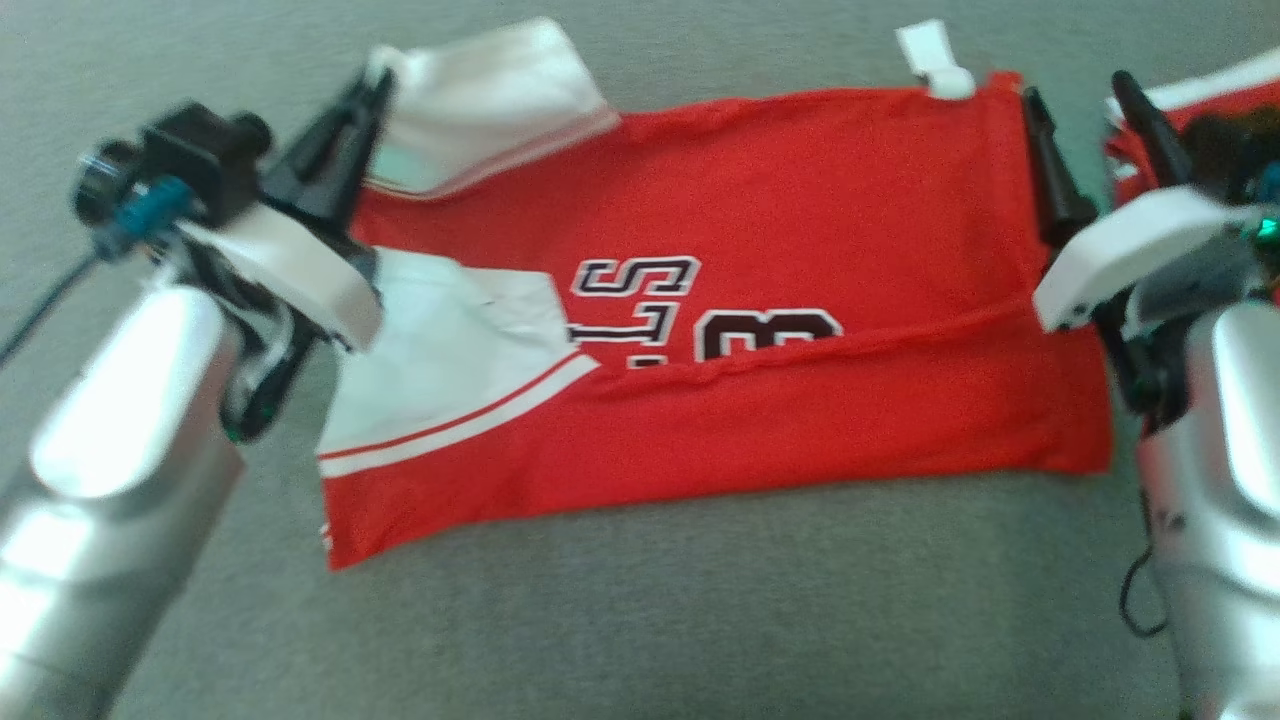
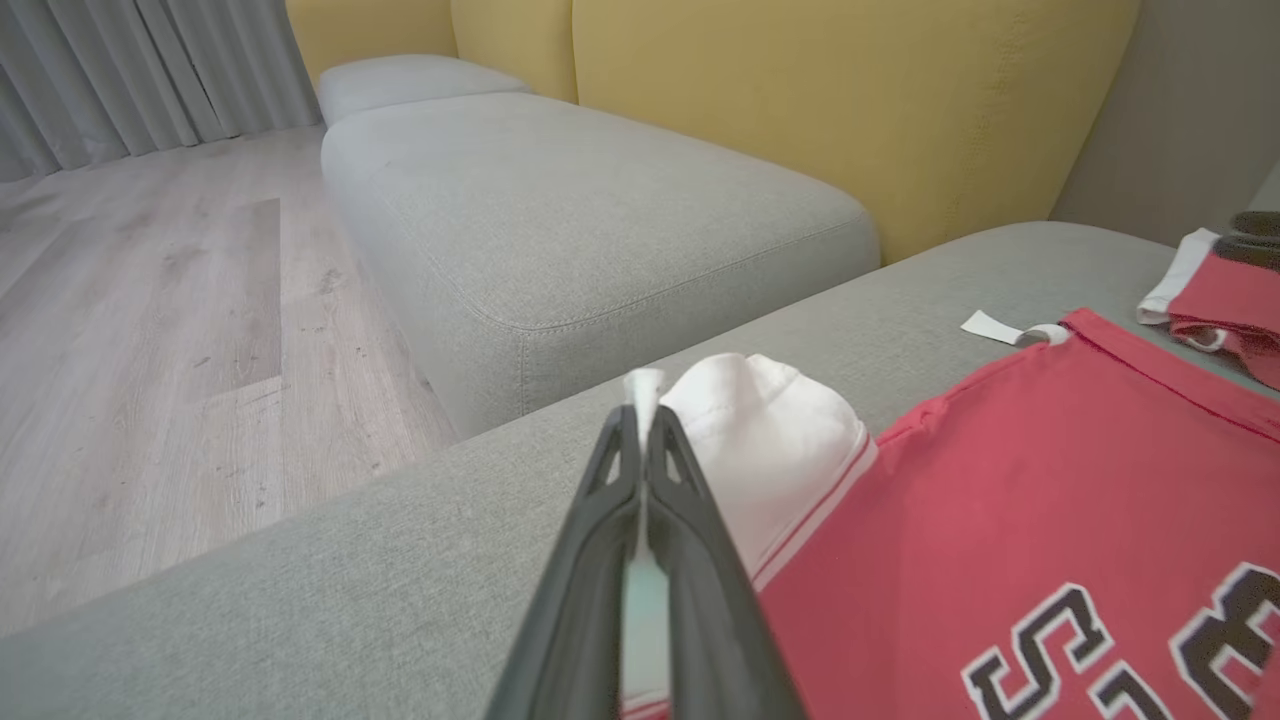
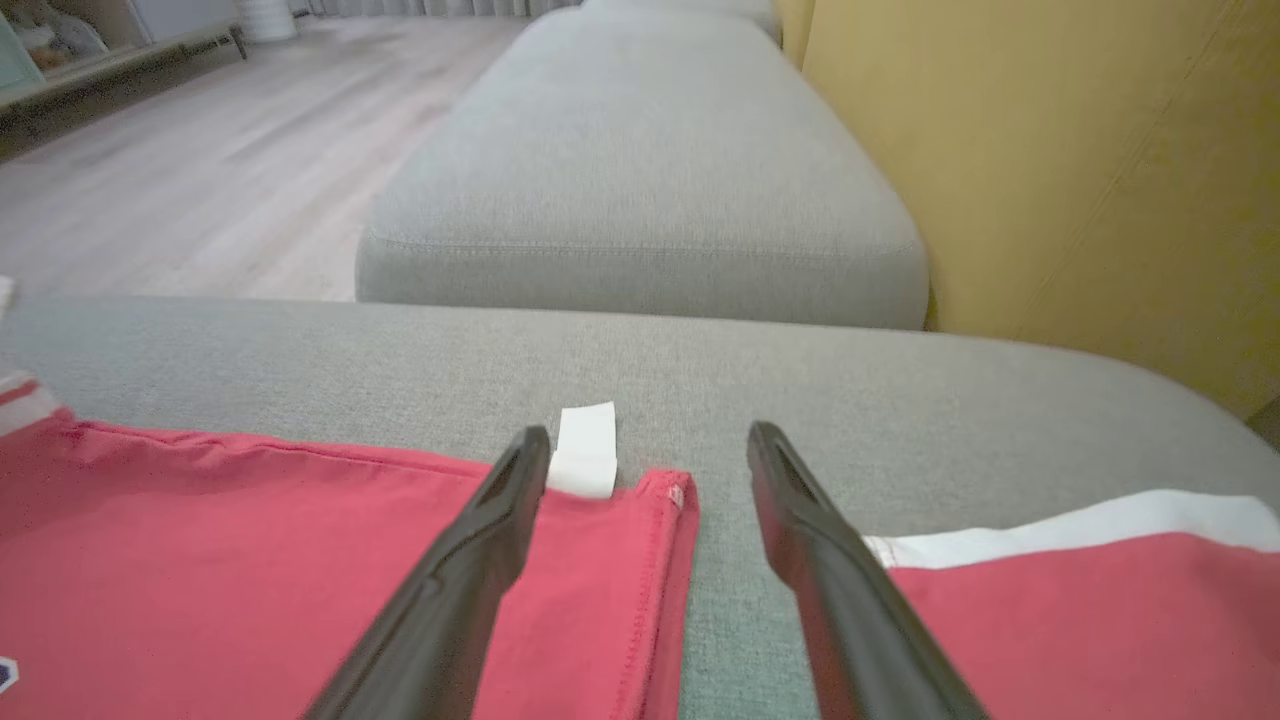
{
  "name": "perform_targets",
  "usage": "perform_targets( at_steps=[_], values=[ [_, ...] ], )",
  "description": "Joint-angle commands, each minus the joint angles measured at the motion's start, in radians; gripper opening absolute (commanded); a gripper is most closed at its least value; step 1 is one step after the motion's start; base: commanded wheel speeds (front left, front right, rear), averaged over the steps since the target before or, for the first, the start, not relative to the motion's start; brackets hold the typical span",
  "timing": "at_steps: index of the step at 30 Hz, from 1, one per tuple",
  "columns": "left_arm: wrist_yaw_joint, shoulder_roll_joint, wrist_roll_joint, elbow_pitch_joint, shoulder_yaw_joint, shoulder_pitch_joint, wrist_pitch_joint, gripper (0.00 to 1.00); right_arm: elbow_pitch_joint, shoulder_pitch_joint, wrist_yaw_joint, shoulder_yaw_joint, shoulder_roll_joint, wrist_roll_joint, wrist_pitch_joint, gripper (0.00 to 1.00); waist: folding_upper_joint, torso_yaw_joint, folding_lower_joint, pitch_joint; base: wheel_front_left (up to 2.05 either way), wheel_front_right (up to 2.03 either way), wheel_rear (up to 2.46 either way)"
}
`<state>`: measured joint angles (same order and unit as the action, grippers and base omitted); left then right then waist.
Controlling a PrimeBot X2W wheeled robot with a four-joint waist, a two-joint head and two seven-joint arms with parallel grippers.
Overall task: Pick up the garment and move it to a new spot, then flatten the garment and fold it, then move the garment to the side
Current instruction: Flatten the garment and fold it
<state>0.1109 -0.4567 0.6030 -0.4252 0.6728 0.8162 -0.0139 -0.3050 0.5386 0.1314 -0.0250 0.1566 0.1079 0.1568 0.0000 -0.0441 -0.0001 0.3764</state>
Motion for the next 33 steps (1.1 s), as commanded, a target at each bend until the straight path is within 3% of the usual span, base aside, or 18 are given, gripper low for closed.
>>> perform_targets(
  at_steps=[1, 5, 10, 15, 19, 20, 21, 22, 33],
  values=[
    [-0.011, -0.035, -0.004, 0.049, -0.035, 0.026, 0.001, 0.0, 0.016, 0.034, -0.001, -0.016, 0.013, 0.013, 0.02, 1.0, 0.0, 0.044, 0.0001, -0.012, 0.0, 0.0, 0.0],
    [-0.029, -0.031, -0.004, 0.157, -0.015, -0.016, 0.018, 0.0, -0.11, 0.113, -0.001, 0.012, 0.048, 0.038, 0.141, 1.0, 0.0, 0.092, 0.0001, -0.001, 0.0, 0.0, 0.0],
    [-0.038, -0.025, -0.014, 0.237, 0.017, -0.042, 0.041, 0.0, -0.294, 0.203, -0.001, 0.029, 0.092, 0.02, 0.215, 1.0, 0.0, 0.128, 0.0001, 0.022, 0.0, 0.0, 0.0],
    [-0.051, -0.013, -0.018, 0.284, 0.029, -0.05, 0.044, 0.0, -0.445, 0.271, -0.001, 0.055, 0.12, -0.019, 0.173, 1.0, 0.0, 0.147, 0.0001, 0.039, 0.0, 0.0, 0.0],
    [-0.058, -0.023, -0.02, 0.3, 0.03, -0.047, 0.054, 0.0, -0.546, 0.318, -0.001, 0.009, 0.114, -0.025, 0.124, 1.0, 0.0, 0.145, 0.0001, 0.046, 0.0, 0.0, 0.0],
    [-0.06, -0.026, -0.019, 0.301, 0.028, -0.044, 0.056, 0.0, -0.563, 0.326, -0.001, -0.009, 0.115, -0.024, 0.12, 0.96, 0.0, 0.144, 0.0001, 0.048, 0.0, 0.0, 0.0],
    [-0.063, -0.029, -0.019, 0.302, 0.024, -0.041, 0.057, 0.0, -0.579, 0.334, -0.001, -0.026, 0.117, -0.02, 0.117, 0.42, 0.0, 0.141, 0.0001, 0.05, 0.0, 0.0, 0.0],
    [-0.066, -0.032, -0.019, 0.302, 0.021, -0.037, 0.059, 0.0, -0.592, 0.342, -0.001, -0.043, 0.122, -0.017, 0.11, 0.0, 0.0, 0.138, 0.0001, 0.051, 0.0, 0.0, 0.0],
    [-0.124, -0.072, 0.013, 0.222, -0.076, 0.024, 0.048, 0.0, -0.615, 0.446, -0.001, -0.114, 0.124, 0.133, -0.052, 0.0, 0.0, 0.076, 0.0001, 0.033, 0.0, 0.0, 0.0]
  ],
)
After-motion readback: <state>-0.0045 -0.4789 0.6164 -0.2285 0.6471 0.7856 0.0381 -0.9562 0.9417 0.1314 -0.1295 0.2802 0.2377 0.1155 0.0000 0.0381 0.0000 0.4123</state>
